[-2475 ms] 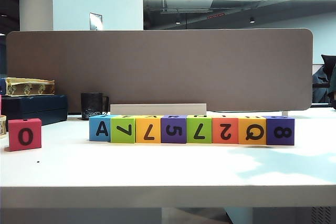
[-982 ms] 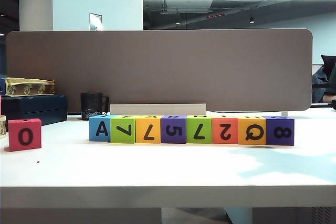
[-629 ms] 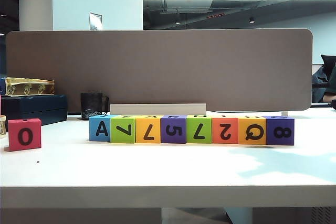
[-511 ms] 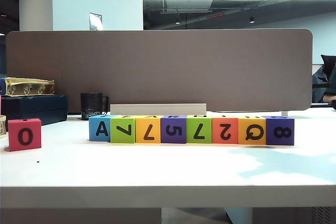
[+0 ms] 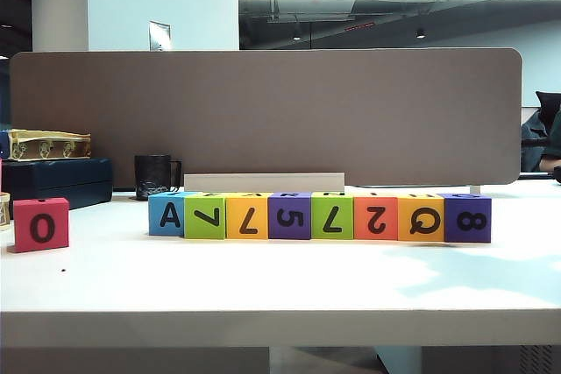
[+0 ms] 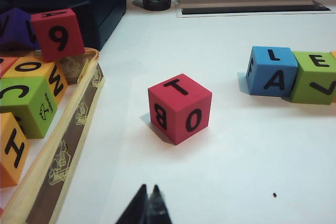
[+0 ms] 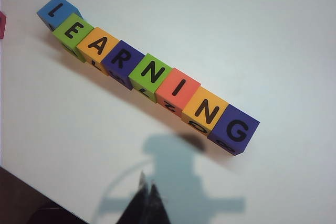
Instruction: Select the appropriate blocks from the scattered letter blocks on the table and arrange them in a row to spell out "LEARNING".
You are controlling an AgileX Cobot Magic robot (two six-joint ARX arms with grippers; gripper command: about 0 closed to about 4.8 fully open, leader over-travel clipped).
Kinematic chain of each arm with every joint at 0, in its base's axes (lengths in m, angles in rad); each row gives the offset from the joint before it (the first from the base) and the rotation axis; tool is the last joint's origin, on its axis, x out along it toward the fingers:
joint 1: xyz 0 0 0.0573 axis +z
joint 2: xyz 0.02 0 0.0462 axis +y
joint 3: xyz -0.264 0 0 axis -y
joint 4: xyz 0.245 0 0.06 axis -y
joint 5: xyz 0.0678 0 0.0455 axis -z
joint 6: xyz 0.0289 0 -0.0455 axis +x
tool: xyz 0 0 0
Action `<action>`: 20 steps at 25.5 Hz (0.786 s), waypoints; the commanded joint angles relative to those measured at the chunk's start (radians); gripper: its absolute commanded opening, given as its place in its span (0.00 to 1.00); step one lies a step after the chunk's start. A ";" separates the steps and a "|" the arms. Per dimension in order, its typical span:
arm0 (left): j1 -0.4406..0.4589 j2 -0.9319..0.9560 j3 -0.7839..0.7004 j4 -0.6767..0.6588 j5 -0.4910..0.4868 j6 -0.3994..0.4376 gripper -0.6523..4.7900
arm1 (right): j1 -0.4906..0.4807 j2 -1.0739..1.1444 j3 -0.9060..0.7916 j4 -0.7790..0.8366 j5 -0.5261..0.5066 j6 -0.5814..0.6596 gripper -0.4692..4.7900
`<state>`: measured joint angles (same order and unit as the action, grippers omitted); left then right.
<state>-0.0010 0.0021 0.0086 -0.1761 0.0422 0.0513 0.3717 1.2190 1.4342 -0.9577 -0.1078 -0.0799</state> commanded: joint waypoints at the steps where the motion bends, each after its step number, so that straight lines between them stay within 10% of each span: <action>1: 0.000 0.000 0.001 -0.005 0.005 -0.003 0.11 | 0.000 -0.003 0.004 0.013 -0.003 -0.002 0.09; 20: 0.000 0.000 0.001 -0.005 0.004 -0.003 0.11 | -0.109 -0.163 -0.212 0.466 0.002 -0.045 0.09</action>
<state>-0.0010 0.0021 0.0086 -0.1761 0.0422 0.0513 0.2779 1.0779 1.2572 -0.5671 -0.1055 -0.1223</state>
